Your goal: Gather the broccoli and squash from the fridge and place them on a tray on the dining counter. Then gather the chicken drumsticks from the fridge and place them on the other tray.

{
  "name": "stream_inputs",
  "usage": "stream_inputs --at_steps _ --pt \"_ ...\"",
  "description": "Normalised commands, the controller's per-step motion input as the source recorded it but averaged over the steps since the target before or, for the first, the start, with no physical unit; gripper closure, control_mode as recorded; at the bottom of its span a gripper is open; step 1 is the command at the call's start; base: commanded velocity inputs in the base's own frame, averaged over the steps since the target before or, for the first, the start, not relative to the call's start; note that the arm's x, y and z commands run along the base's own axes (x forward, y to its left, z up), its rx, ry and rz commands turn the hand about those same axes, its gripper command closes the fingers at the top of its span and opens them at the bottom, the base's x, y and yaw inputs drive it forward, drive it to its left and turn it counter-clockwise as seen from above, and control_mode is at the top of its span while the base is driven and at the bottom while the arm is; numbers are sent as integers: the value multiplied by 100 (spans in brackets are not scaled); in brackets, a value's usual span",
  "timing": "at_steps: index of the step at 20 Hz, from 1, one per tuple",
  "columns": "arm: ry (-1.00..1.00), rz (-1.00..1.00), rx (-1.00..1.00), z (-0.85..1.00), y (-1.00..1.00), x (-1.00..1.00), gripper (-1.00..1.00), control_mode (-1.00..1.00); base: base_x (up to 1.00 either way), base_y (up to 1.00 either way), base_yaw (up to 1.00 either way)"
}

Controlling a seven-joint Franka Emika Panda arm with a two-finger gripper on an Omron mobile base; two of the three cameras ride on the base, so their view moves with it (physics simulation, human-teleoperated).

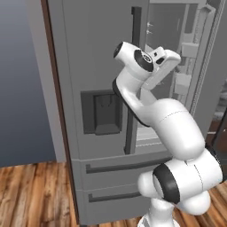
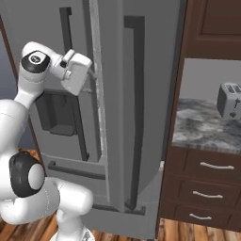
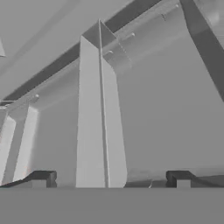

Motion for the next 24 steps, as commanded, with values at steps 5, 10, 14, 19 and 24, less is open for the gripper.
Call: stream_inputs --at_steps 5,10,14,19,24 --pt "3 -14 0 -1 -95 -28 -100 -100 0 0 0" --pt "3 -9 0 0 -97 -20 -100 -100 0 0 0" --pt "7 -7 0 7 -100 -1 -100 -100 0 0 0" --pt "6 -6 0 6 -99 0 -100 -100 0 0 0" --pt "6 -4 0 1 -68 0 -100 -100 0 0 0"
